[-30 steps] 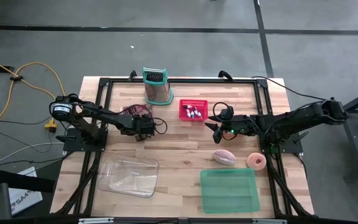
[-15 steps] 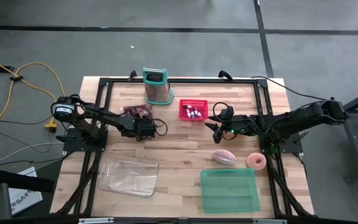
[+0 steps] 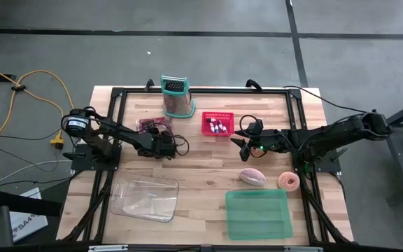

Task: Pick & Place Food Item
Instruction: Put the popcorn bag into the green bin

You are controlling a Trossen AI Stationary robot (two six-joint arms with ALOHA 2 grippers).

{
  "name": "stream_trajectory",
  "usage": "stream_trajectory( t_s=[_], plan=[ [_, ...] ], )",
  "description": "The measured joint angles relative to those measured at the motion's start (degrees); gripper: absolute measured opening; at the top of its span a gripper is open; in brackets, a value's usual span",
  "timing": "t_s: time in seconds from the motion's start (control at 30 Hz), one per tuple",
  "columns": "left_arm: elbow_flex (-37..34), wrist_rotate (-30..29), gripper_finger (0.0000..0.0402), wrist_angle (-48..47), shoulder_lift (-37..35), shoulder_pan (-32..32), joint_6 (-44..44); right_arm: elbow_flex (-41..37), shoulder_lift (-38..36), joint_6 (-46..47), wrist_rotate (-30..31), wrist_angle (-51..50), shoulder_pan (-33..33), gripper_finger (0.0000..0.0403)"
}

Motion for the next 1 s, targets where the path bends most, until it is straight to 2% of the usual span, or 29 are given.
stream_trajectory(
  t_s=[0.17,0.37,0.57,0.8,1.0],
  plan=[
    [0.0,-1.0,0.0134,-0.2,-0.1,-0.7,-0.7,0.0,0.0,0.0,0.0,0.0,0.0,0.0165],
    [0.0,4.3,0.0134,-0.4,-1.4,-0.1,-3.4,0.0,0.0,0.0,0.0,0.0,0.0,0.0165],
    [0.1,6.1,0.0134,-0.3,-1.6,1.5,-0.5,0.0,0.0,0.0,0.0,0.0,0.0,0.0165],
    [0.0,2.0,0.0134,0.3,-1.5,2.1,2.4,0.0,0.0,0.0,0.0,0.0,0.0,0.0165],
    [-0.1,-2.0,0.0134,0.2,-1.3,-0.3,1.2,0.0,0.0,0.0,0.0,0.0,0.0,0.0165]
  ],
)
